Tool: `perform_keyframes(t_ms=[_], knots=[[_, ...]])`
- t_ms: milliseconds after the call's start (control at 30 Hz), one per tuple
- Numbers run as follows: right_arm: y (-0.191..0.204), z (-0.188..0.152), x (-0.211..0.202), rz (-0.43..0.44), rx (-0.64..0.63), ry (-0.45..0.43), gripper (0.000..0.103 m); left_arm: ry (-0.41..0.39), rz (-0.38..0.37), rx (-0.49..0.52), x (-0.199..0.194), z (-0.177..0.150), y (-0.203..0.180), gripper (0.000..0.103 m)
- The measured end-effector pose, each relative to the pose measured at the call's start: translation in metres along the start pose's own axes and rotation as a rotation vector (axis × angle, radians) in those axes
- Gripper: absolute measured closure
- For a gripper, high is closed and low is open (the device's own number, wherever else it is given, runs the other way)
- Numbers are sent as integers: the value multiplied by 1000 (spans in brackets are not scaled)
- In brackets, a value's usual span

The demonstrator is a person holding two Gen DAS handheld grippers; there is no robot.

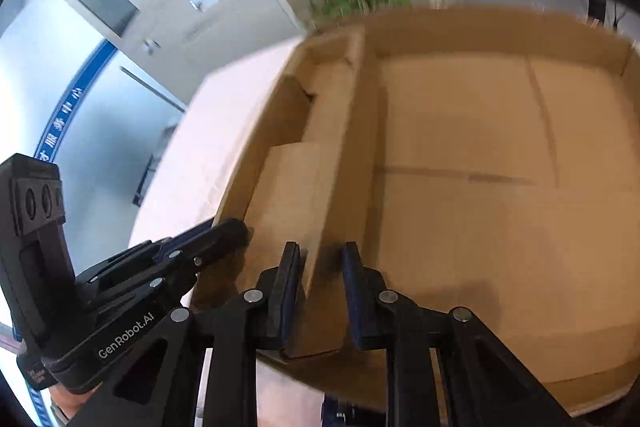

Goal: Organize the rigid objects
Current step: 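Lower the insert into the box along its side wall, open left gripper, then grasp the colourful board-game box with the right gripper and lift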

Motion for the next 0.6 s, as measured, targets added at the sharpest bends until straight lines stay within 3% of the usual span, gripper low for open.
perform_keyframes(t_ms=[100, 167, 233, 300, 367, 433, 500, 533, 600], knots=[[1, -3, 14, 0, -4, 21, 82, -15, 40, 13, -9, -8, 2, 92], [5, -4, 21, 11, -11, 48, 76, -33, 29, 23, -19, -13, -1, 92], [6, -20, 25, 17, -32, 54, 58, -72, 12, 28, -34, -22, -4, 91], [6, -35, 24, 51, -31, 68, 51, -97, 25, 32, -50, -34, -4, 90], [5, -41, 3, 32, -78, 33, 41, -129, -22, 11, -74, -52, -6, 73], [-5, -58, -46, -27, -170, -73, 10, -153, -74, -24, -91, -72, -11, 21], [-21, -83, -98, -95, -249, -171, 0, -165, -135, -21, -106, -102, -28, 18], [-31, -100, -122, -108, -272, -198, 0, -145, -172, -6, -106, -113, -39, 18], [-54, -138, -154, -90, -270, -181, 0, -70, -281, -4, -98, -139, -69, 18]])
Point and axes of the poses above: each gripper's, at about its wrist camera, not at the fingertips, and x roughly the way its jaws point, y to its left, z to its top, the point moved 7 cm from there along x, roughly the way its jaws point, and after that the axes turned 1 degree about -z, right-handed, at the moved point
